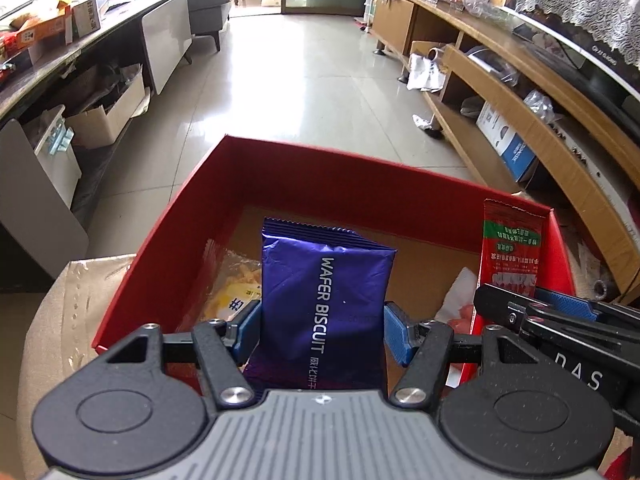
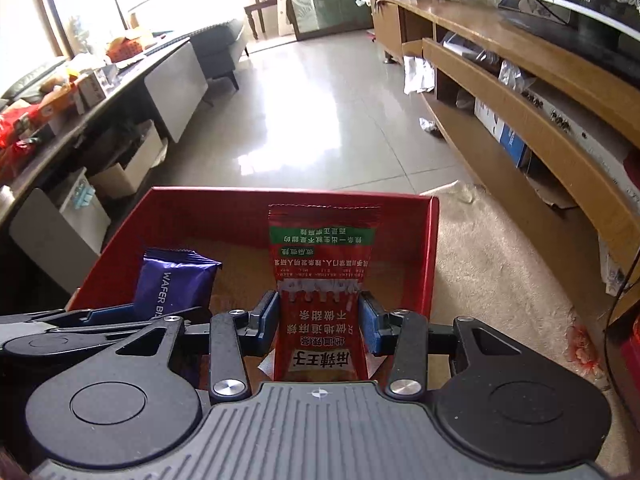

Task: Organize snacks
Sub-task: 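Lift both packets and carry them toward the red box, then lower both packets into the red box and open both grippers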

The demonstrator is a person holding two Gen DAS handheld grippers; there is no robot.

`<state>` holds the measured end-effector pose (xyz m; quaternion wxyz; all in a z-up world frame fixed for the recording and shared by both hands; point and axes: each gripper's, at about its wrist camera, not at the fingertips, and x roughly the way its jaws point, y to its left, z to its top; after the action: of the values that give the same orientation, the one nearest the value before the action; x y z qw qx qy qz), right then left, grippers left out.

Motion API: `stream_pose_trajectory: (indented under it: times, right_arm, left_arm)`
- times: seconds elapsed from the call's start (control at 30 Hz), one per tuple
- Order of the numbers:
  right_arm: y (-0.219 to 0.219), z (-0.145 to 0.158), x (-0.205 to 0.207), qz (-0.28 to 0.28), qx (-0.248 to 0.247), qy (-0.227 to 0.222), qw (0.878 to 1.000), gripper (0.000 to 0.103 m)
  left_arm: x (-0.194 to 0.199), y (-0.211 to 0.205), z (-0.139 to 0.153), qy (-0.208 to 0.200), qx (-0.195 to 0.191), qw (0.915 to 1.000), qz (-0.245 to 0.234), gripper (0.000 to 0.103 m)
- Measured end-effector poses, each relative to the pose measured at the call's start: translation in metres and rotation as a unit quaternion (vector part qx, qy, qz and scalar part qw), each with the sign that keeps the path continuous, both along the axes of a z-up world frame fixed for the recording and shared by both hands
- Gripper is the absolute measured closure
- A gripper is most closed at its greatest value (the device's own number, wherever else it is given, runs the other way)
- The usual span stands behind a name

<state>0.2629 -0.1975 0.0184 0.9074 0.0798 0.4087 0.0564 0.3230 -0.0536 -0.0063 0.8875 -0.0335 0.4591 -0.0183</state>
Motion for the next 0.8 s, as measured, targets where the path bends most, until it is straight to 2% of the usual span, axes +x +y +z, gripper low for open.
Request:
stream_pose_trajectory:
  times: [0.2,0.43,0.57,0.8]
  right_arm:
    - [0.002,-0.009,0.004,0.003,-0.001,0.009,1.0,0.05]
    - [0.003,-0.008,0.005,0.002,-0.006,0.004,1.0,0.047]
    - [0.003,-0.004,0.004,0.001,-0.01,-0.005,1.0,0.046]
    - [0.001,0.007,-0.003,-0.003,-0.015,-0.017,1.0,0.039]
  left_arm:
    - [0.002,0.0,-0.007,0.003,0.015,0.9999,0.001,0.045]
    - [0.004,0.003,-0.008,0.005,0.01,0.9999,0.006,0.043]
    - [0.003,0.004,-0.004,0.004,0.006,0.9999,0.011,0.042]
    - [-0.004,0.005,0.01,-0.003,0.001,0.9999,0.013,0.041]
